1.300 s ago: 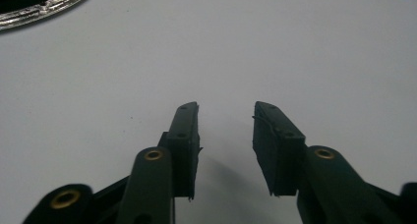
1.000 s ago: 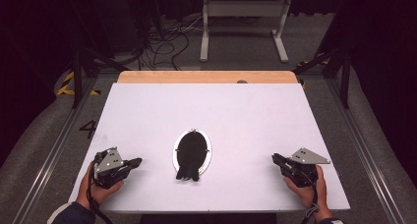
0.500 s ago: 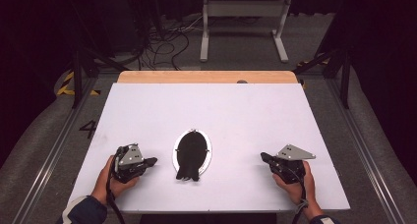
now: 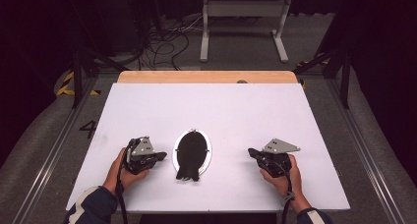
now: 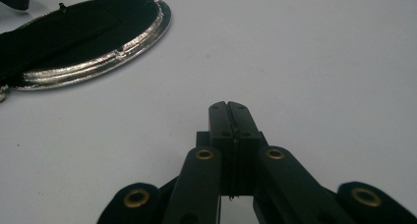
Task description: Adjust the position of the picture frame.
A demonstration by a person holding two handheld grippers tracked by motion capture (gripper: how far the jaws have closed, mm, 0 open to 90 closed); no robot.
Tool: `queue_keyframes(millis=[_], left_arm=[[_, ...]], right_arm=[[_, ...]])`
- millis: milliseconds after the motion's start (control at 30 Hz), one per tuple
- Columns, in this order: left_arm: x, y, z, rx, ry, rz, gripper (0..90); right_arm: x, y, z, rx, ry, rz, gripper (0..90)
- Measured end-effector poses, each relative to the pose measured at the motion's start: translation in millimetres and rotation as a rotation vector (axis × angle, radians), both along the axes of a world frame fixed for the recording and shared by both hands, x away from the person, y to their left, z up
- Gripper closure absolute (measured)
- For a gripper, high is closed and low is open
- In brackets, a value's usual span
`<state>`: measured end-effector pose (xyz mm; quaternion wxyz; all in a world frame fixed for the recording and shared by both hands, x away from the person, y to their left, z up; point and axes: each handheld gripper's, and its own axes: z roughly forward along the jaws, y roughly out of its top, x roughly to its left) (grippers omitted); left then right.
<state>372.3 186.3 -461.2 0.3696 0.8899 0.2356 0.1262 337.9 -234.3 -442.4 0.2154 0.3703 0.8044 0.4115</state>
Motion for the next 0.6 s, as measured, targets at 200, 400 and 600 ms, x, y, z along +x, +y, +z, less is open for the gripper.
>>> queue_keyframes(millis=[200,400,600], left_arm=[[3.7,-5.9,0.2,-0.003,0.011,-0.012,90.0],[5.6,-6.7,-2.0,0.003,0.026,-0.01,90.0],[8.0,-10.1,-3.0,-0.004,0.032,-0.016,90.0]], right_arm=[[4.6,13.7,0.9,0.012,0.008,0.02,90.0],[8.5,29.4,-1.6,0.005,0.025,0.04,90.0],[11.6,42.5,-4.1,0.0,0.037,0.06,90.0]])
